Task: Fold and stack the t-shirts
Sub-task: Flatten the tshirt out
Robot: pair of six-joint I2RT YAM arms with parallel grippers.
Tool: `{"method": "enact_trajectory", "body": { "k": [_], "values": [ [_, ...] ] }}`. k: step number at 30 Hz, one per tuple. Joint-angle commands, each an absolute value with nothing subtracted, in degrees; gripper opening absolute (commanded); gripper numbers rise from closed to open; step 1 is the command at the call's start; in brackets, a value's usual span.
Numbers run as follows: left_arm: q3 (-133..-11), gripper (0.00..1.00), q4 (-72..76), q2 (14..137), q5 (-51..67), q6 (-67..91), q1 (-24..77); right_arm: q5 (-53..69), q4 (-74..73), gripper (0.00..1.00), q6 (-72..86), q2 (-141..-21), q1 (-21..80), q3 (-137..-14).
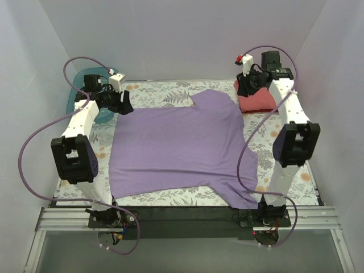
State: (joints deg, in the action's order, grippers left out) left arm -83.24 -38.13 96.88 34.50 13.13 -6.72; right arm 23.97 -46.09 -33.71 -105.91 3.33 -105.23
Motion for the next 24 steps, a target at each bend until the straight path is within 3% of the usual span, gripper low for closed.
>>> {"method": "enact_trajectory", "body": {
  "k": [1,5,10,24],
  "values": [
    [-88.1,0.61,-30.6,102.7,33.9,23.0,-5.5,23.9,-42.2,0.37,-24.2,-117.5,3.1,-117.9],
    [-90.7,0.61,-28.4,106.8,32.2,24.8,-4.5,21.2,-39.3,0.4,-22.3,-130.3,3.5,-131.9],
    [-91.8,0.62,-27.5,109.9,29.9,24.9,-3.7,18.7,-25.7,0.52,-21.5,-133.6,4.7,-126.7],
    [-92.6,0.64,-27.4,113.7,28.2,24.2,-1.6,14.5,-17.1,0.61,-20.4,-143.3,6.6,-126.9]
  ]
}}
